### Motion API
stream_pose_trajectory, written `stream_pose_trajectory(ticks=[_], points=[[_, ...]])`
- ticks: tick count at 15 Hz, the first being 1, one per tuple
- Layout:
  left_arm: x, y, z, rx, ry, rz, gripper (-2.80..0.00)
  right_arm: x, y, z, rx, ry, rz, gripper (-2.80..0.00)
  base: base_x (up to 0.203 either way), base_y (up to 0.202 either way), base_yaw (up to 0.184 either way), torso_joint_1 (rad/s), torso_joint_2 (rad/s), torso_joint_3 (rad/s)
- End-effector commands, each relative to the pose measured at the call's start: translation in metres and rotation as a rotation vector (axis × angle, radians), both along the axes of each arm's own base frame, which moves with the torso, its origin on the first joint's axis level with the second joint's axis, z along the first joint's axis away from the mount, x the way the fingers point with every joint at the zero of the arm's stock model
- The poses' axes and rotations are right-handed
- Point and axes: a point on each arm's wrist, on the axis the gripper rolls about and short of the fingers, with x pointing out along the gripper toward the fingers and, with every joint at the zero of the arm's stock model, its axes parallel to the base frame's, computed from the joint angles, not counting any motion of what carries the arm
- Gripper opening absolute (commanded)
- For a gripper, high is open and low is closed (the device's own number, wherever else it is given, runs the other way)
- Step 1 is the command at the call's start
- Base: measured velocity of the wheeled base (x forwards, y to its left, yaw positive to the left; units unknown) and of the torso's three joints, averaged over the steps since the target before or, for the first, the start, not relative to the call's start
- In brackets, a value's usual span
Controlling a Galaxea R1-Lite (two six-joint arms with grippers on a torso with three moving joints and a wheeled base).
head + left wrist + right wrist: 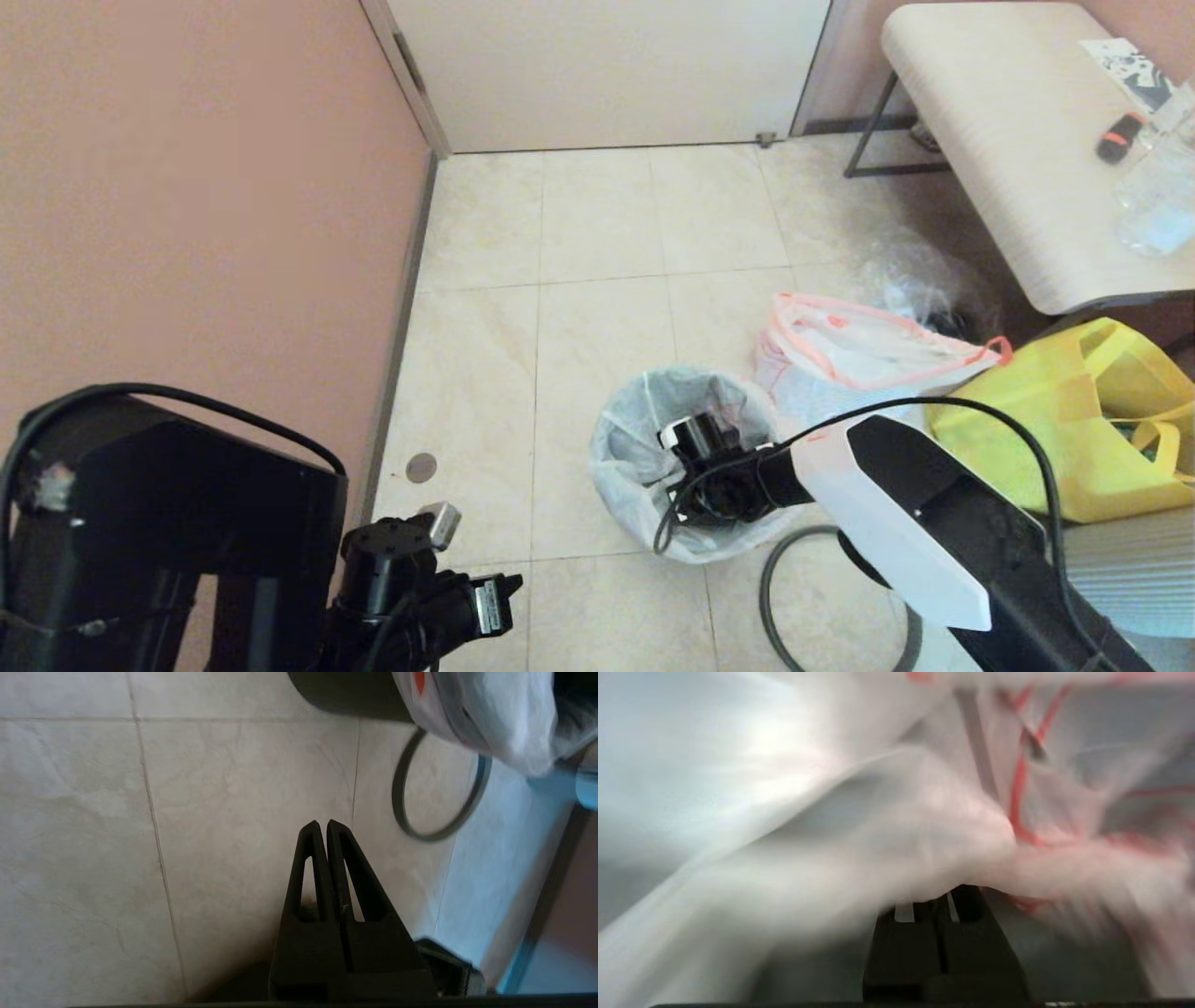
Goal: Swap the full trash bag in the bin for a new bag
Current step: Put the new garbage bag on the trash can, then place the trash can ring on the trash can
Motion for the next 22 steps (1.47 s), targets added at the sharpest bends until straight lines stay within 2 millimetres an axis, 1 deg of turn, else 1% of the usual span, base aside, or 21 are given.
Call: stream_pose_trajectory(ticks=[1,3,4,5,6,7,8,10,11,12,14,16,19,20,22], points=[[0.001,0.001,-0.003,0.001,0.008,-0.001,-2.8,-0.029,0.007,0.09,0.121,-0.002,-0.05,-2.8,0.0,0.0,0.0,0.0,0.0,0.0],[0.002,0.0,-0.005,0.005,0.007,0.0,-2.8,-0.072,0.001,0.144,0.175,0.113,-0.097,-2.8,0.0,0.0,0.0,0.0,0.0,0.0],[0.003,0.0,-0.005,0.005,0.005,0.0,-2.8,-0.093,-0.006,0.167,0.188,0.16,-0.11,-2.8,0.0,0.0,0.0,0.0,0.0,0.0],[0.004,0.0,-0.007,0.013,0.004,-0.002,-2.8,-0.116,-0.018,0.187,0.19,0.204,-0.126,-2.8,0.0,0.0,0.0,0.0,0.0,0.0],[0.004,0.0,-0.009,0.03,0.001,-0.004,-2.8,-0.136,-0.034,0.194,0.172,0.25,-0.151,-2.8,0.0,0.0,0.0,0.0,0.0,0.0],[0.004,0.0,-0.01,0.039,0.0,-0.003,-2.8,-0.15,-0.055,0.193,0.145,0.298,-0.192,-2.8,0.0,0.0,0.0,0.0,0.0,0.0],[0.006,0.0,-0.011,0.039,-0.004,0.0,-2.8,-0.155,-0.081,0.189,0.122,0.342,-0.261,-2.8,0.0,0.0,0.0,0.0,0.0,0.0],[0.01,0.002,-0.011,0.039,-0.015,0.017,-2.8,-0.147,-0.135,0.18,0.107,0.394,-0.424,-2.8,0.0,0.0,0.0,0.0,0.0,0.0],[0.015,0.005,-0.011,0.036,-0.025,0.037,-2.8,-0.142,-0.156,0.173,0.099,0.416,-0.484,-2.8,0.0,0.0,0.0,0.0,0.0,0.0],[0.019,0.007,-0.011,0.039,-0.033,0.055,-2.8,-0.133,-0.175,0.159,0.083,0.437,-0.525,-2.8,0.0,0.0,0.0,0.0,0.0,0.0],[0.019,0.008,-0.015,0.068,-0.033,0.04,-2.8,-0.112,-0.193,0.121,0.043,0.477,-0.545,-2.8,0.0,0.0,0.0,0.0,0.0,0.0],[0.017,0.007,-0.016,0.075,-0.031,0.03,-2.8,-0.088,-0.209,0.075,0.006,0.509,-0.547,-2.8,0.0,0.0,0.0,0.0,0.0,0.0],[0.014,0.006,-0.015,0.076,-0.025,0.019,-2.8,-0.057,-0.232,-0.005,-0.072,0.543,-0.527,-2.8,0.0,0.0,0.0,0.0,0.0,0.0],[0.014,0.006,-0.016,0.077,-0.024,0.019,-2.8,-0.046,-0.242,-0.027,-0.089,0.528,-0.511,-2.8,0.0,0.0,0.0,0.0,0.0,0.0],[0.014,0.006,-0.016,0.079,-0.022,0.018,-2.8,-0.026,-0.261,-0.058,-0.113,0.488,-0.486,-2.8,0.0,0.0,0.0,0.0,0.0,0.0]])
